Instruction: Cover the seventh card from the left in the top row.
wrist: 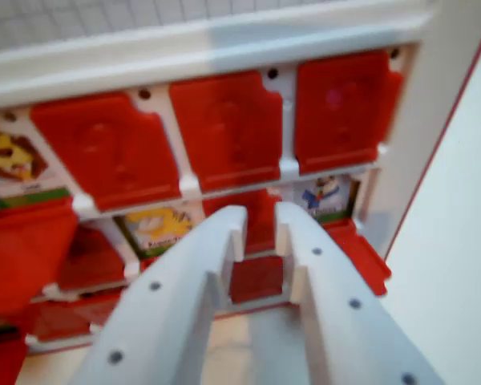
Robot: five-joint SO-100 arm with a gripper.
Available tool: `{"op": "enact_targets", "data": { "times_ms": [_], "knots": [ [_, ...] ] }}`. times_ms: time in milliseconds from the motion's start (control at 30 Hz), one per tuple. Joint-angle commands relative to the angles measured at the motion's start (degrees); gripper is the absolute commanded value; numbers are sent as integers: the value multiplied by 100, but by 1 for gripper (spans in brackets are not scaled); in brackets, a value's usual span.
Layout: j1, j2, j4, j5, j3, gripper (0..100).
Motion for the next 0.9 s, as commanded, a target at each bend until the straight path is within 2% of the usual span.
{"op": "enact_targets", "data": {
  "times_ms": [0,100,200,267,400,500,633,867],
  "knots": [
    [97,1951,817,-35,229,4],
    [185,3226,1661,-26,624,4],
    [264,4667,2522,-132,1072,4],
    [220,5414,3208,-114,1143,4],
    [-193,6776,4245,88,1274,4],
    [-457,7743,4693,62,1468,4],
    [-527,8385,5186,-79,1485,4],
    [-571,8657,5528,-105,1397,4]
  ]
}}
